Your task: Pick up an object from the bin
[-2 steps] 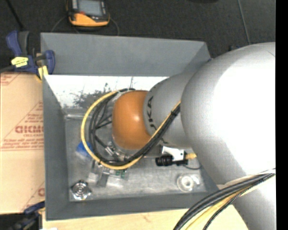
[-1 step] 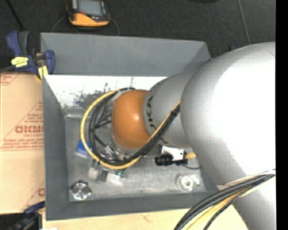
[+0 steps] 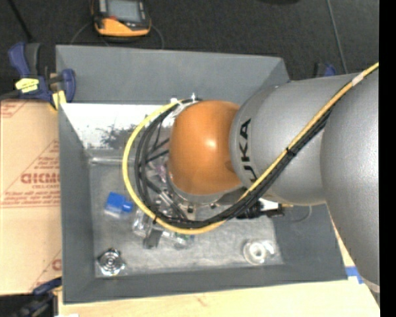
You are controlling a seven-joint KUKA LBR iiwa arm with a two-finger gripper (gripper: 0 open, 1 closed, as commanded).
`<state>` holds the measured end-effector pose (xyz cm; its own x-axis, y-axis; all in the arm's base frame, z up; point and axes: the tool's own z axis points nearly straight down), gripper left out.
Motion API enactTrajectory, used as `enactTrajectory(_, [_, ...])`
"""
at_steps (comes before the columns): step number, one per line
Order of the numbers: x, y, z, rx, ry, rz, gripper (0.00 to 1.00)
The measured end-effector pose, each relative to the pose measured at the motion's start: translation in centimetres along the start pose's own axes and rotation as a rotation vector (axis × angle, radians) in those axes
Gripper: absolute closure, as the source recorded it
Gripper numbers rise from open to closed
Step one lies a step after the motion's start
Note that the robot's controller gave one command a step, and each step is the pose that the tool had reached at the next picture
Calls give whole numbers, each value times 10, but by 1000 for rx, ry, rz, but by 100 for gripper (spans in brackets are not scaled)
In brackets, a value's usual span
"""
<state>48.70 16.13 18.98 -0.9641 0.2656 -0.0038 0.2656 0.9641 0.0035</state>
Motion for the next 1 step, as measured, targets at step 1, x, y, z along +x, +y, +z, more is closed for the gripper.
enactTrajectory(1, [-19,3,-110,-1,-4,-35,100])
